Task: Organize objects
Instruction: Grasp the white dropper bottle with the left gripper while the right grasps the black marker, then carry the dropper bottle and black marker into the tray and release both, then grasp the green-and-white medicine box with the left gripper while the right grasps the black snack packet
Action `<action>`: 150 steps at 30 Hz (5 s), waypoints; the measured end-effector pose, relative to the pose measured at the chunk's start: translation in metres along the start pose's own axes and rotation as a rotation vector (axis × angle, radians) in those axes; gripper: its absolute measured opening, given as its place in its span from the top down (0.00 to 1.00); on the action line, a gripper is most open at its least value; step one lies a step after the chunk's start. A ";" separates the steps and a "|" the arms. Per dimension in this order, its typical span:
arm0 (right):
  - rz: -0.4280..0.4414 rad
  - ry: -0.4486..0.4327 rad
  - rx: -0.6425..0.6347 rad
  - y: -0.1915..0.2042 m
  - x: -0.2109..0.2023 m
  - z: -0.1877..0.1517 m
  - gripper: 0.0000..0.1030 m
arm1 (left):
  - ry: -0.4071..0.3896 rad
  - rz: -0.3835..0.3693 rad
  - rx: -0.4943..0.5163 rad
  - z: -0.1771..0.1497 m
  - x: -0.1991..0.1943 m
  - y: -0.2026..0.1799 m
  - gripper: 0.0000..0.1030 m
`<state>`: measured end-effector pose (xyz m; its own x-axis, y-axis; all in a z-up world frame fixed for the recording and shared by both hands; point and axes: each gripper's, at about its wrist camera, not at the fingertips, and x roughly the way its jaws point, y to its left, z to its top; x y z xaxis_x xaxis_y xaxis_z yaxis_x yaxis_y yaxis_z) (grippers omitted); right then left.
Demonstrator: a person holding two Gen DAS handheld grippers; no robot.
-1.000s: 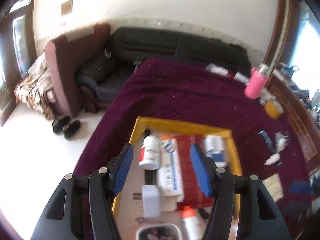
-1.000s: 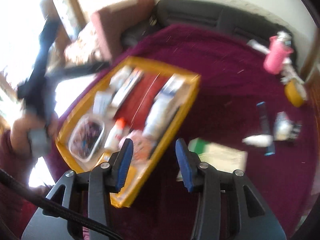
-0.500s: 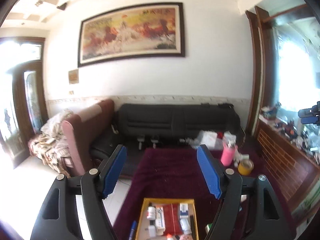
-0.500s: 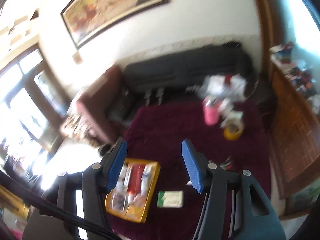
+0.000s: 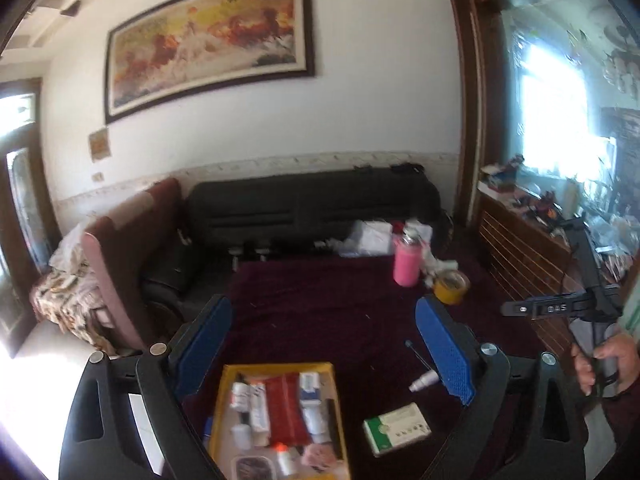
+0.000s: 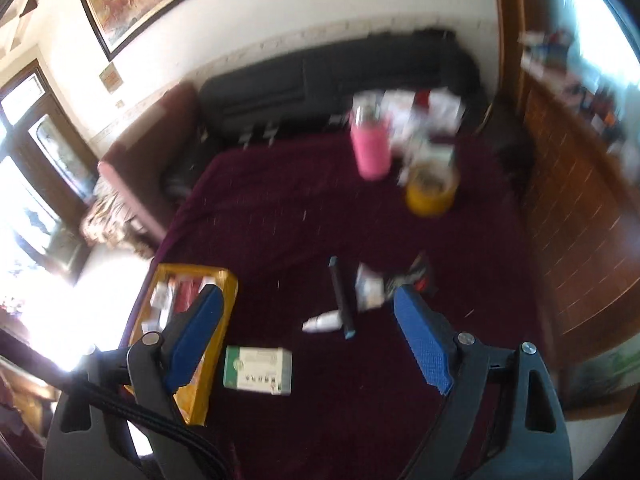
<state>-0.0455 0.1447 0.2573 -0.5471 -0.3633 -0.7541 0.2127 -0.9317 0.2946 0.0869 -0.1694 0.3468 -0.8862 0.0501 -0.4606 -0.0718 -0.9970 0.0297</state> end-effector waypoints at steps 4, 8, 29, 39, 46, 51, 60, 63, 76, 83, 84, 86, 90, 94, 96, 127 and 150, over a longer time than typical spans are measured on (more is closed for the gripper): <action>0.096 0.017 0.172 -0.067 0.085 -0.062 0.15 | 0.144 -0.163 0.057 -0.071 0.104 -0.073 0.12; 0.007 -0.039 0.224 -0.109 0.112 -0.088 0.15 | 0.267 -0.187 0.230 -0.127 0.191 -0.153 0.16; 0.066 -0.148 0.246 -0.162 0.133 -0.099 0.15 | 0.542 -0.196 0.433 -0.184 0.315 -0.228 0.79; 0.054 -0.104 0.029 -0.101 0.127 -0.081 0.15 | 0.328 -0.252 0.115 -0.139 0.216 -0.131 0.79; 0.020 0.053 -0.174 -0.022 0.195 -0.033 0.31 | 0.231 -0.228 0.005 -0.146 0.171 -0.053 0.79; -0.142 0.171 -0.181 -0.018 0.249 -0.018 0.56 | 0.202 -0.191 -0.048 -0.166 0.163 0.004 0.79; -0.244 0.238 -0.111 -0.026 0.261 -0.032 0.88 | 0.236 -0.144 -0.145 -0.189 0.174 0.061 0.79; -0.209 0.225 -0.056 -0.034 0.247 -0.037 0.89 | 0.224 -0.121 -0.174 -0.194 0.163 0.068 0.79; 0.153 0.092 0.050 -0.019 0.125 -0.055 0.88 | 0.253 -0.029 -0.286 -0.219 0.136 0.092 0.78; 0.360 0.169 -0.005 0.058 0.122 -0.082 0.88 | 0.305 -0.017 -0.295 -0.225 0.150 0.097 0.78; 0.380 0.193 -0.011 0.072 0.128 -0.087 0.88 | 0.316 -0.017 -0.293 -0.225 0.156 0.097 0.78; 0.383 0.217 -0.017 0.090 0.139 -0.093 0.88 | 0.325 -0.013 -0.278 -0.222 0.164 0.095 0.78; 0.377 0.265 0.004 0.121 0.168 -0.096 0.88 | 0.338 0.014 -0.213 -0.214 0.186 0.088 0.78; 0.312 0.283 -0.014 0.142 0.192 -0.095 0.88 | 0.370 0.016 -0.212 -0.212 0.212 0.092 0.79; 0.267 0.283 -0.026 0.146 0.204 -0.089 0.88 | 0.393 0.020 -0.221 -0.213 0.223 0.094 0.79; 0.036 -0.014 -0.253 0.168 0.151 -0.105 0.57 | 0.230 0.125 -0.250 -0.194 0.157 0.075 0.35; -0.206 -0.074 0.187 -0.121 0.120 -0.042 0.51 | 0.229 -0.036 -0.217 -0.178 0.141 -0.014 0.35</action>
<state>-0.1032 0.2141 0.1063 -0.6223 -0.1585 -0.7666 -0.0583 -0.9672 0.2473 0.0444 -0.1589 0.1241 -0.7568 0.0954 -0.6467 0.0201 -0.9854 -0.1689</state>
